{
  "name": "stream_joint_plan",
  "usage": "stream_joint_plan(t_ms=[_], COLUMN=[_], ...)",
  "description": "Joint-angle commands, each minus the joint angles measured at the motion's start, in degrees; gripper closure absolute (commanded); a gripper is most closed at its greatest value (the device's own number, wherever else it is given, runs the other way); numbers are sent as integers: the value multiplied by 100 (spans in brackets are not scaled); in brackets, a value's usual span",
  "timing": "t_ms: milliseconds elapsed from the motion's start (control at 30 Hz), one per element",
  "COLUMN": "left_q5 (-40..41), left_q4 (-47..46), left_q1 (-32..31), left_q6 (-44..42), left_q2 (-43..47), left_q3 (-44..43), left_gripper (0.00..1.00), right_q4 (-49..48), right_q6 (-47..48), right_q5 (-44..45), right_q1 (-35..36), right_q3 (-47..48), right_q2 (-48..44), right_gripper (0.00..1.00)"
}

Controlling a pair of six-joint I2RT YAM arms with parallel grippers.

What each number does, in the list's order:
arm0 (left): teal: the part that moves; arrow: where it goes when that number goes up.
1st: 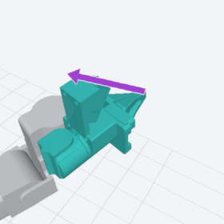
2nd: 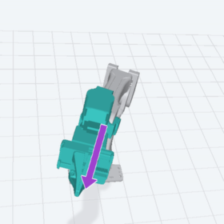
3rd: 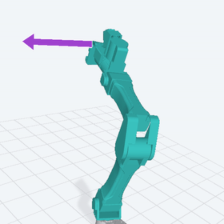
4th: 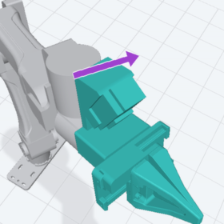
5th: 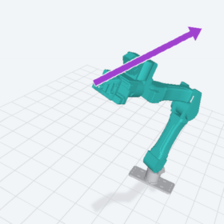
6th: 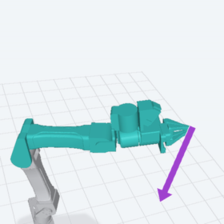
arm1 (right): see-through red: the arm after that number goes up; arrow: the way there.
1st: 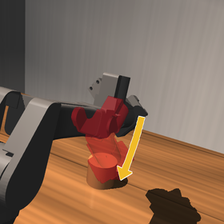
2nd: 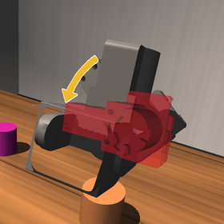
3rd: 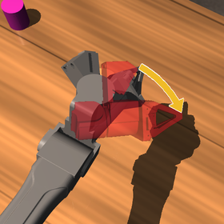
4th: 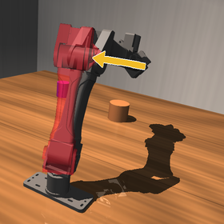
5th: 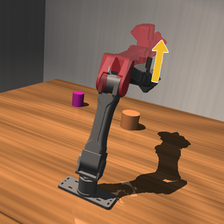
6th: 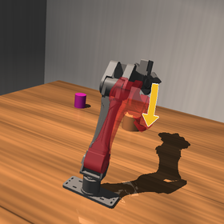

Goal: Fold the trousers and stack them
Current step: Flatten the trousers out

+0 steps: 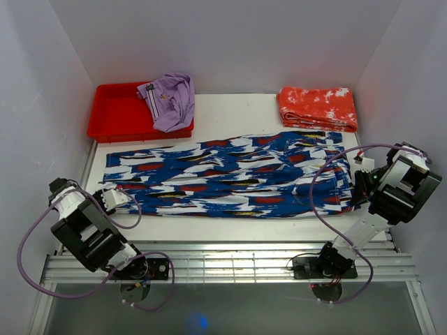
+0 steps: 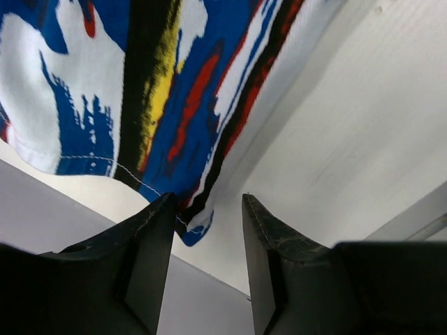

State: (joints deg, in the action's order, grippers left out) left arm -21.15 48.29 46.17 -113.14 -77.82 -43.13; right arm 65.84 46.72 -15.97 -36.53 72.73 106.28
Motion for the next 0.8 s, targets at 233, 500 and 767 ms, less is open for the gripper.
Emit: stream_joint_plan(t_ms=[233, 500, 767], left_q5=[14, -873, -646], left_q4=[-152, 336, 620], left_q1=[375, 971, 1903], left_q6=[-876, -627, -2132], left_q2=[47, -321, -217], left_q3=[156, -1160, -285], left_gripper=[82, 100, 100], right_q4=[-45, 245, -186], right_q6=[-40, 196, 540], right_q5=[41, 373, 1051], right_q1=[-38, -161, -284], right_q3=[224, 726, -434], right_q2=[42, -63, -309], right_gripper=[92, 92, 92])
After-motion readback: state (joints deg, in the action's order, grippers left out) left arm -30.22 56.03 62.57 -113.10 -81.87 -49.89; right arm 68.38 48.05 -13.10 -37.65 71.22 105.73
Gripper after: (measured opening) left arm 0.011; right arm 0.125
